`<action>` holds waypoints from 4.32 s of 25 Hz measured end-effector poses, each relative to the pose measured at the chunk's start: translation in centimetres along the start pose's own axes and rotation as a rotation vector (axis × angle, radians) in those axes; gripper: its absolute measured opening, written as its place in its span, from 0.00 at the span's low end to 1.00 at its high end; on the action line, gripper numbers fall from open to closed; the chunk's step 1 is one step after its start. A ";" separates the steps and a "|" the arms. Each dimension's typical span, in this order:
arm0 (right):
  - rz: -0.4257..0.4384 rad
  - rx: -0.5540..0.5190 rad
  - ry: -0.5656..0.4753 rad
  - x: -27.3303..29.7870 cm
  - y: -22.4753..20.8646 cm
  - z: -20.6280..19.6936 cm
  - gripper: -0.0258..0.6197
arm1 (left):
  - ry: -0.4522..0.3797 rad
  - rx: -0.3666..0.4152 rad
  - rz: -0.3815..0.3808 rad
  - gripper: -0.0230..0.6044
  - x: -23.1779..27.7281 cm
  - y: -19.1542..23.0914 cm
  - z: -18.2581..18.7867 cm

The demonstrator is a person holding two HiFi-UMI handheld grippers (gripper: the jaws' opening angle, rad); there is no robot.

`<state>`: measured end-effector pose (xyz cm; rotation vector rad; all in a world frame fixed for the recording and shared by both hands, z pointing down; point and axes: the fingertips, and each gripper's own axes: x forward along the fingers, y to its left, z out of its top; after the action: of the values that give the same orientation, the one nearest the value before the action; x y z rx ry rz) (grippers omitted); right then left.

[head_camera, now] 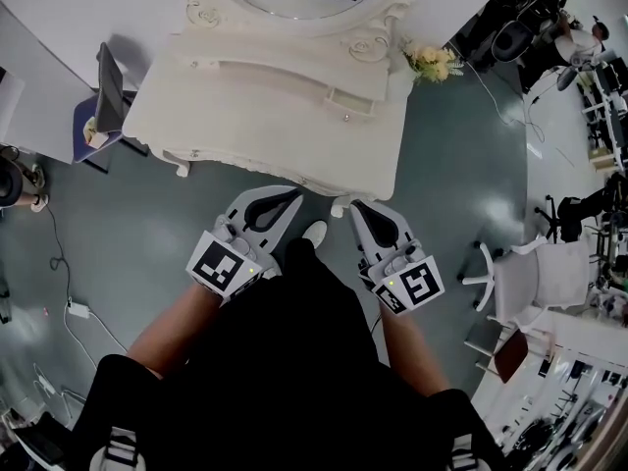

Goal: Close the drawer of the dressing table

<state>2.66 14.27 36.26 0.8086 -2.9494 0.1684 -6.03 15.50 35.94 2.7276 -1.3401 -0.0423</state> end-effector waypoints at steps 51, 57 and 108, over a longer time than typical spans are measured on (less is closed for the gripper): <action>-0.129 0.050 0.032 10.7 -24.2 0.5 0.04 | 0.075 0.030 -0.097 0.03 23.6 12.8 0.8; -0.232 0.092 0.082 12.1 -25.9 -2.4 0.04 | 0.095 0.034 -0.168 0.03 24.9 14.8 -0.9; -0.569 0.562 0.791 20.4 -30.9 -32.0 0.28 | 0.130 -0.023 -0.344 0.03 28.3 21.7 -8.8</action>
<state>2.50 -18.37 72.75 1.2307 -1.8584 1.0185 -5.26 -19.33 47.47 2.8508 -0.8234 0.0904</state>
